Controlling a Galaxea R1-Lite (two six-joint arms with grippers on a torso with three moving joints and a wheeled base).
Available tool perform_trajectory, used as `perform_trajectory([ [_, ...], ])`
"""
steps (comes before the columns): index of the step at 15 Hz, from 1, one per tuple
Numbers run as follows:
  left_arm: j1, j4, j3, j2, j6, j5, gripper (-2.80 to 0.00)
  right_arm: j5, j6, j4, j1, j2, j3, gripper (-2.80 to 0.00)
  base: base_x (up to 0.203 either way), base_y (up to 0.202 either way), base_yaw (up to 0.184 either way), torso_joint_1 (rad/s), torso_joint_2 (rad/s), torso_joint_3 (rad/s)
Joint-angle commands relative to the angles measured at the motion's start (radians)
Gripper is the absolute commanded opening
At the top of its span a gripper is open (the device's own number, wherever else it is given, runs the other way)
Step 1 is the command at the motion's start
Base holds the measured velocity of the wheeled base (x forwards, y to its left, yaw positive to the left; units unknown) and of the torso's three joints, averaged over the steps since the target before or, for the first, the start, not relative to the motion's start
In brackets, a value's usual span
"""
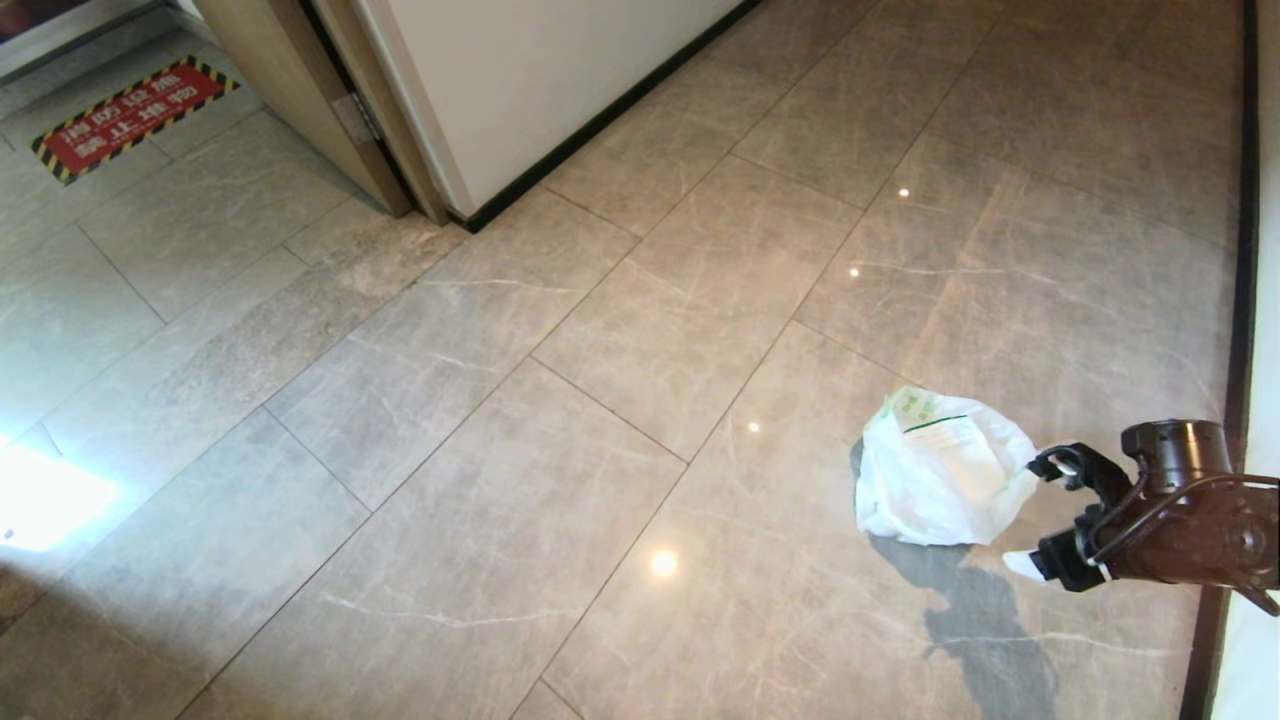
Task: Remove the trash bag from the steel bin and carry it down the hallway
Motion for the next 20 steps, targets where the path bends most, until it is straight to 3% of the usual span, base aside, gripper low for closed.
perform_trajectory([
  [1, 0.000, 0.000, 0.000, 0.000, -0.001, 0.001, -2.80, 0.001, -0.003, -0.003, 0.000, 0.038, -0.018, 0.00, 0.000, 0.000, 0.000, 0.000, 0.00, 0.000],
  [7, 0.000, 0.000, 0.000, 0.000, -0.001, 0.001, -2.80, -0.004, -0.002, 0.065, 0.000, -0.239, 0.062, 0.00, 0.000, 0.000, 0.000, 0.000, 0.00, 0.000],
  [13, 0.000, 0.000, 0.000, 0.000, -0.001, 0.001, -2.80, -0.022, 0.007, 0.168, -0.016, -0.699, 0.360, 0.00, 0.000, 0.000, 0.000, 0.000, 0.00, 0.000],
  [17, 0.000, 0.000, 0.000, 0.000, -0.001, 0.001, -2.80, -0.048, 0.031, 0.190, -0.017, -0.927, 0.463, 0.00, 0.000, 0.000, 0.000, 0.000, 0.00, 0.000],
  [18, 0.000, 0.000, 0.000, 0.000, -0.001, 0.001, -2.80, -0.049, 0.036, 0.204, -0.015, -0.991, 0.486, -2.80, 0.000, 0.000, 0.000, 0.000, 0.00, 0.000],
  [20, 0.000, 0.000, 0.000, 0.000, -0.001, 0.001, -2.80, -0.050, 0.057, 0.251, -0.001, -1.142, 0.552, -2.80, 0.000, 0.000, 0.000, 0.000, 0.00, 0.000],
])
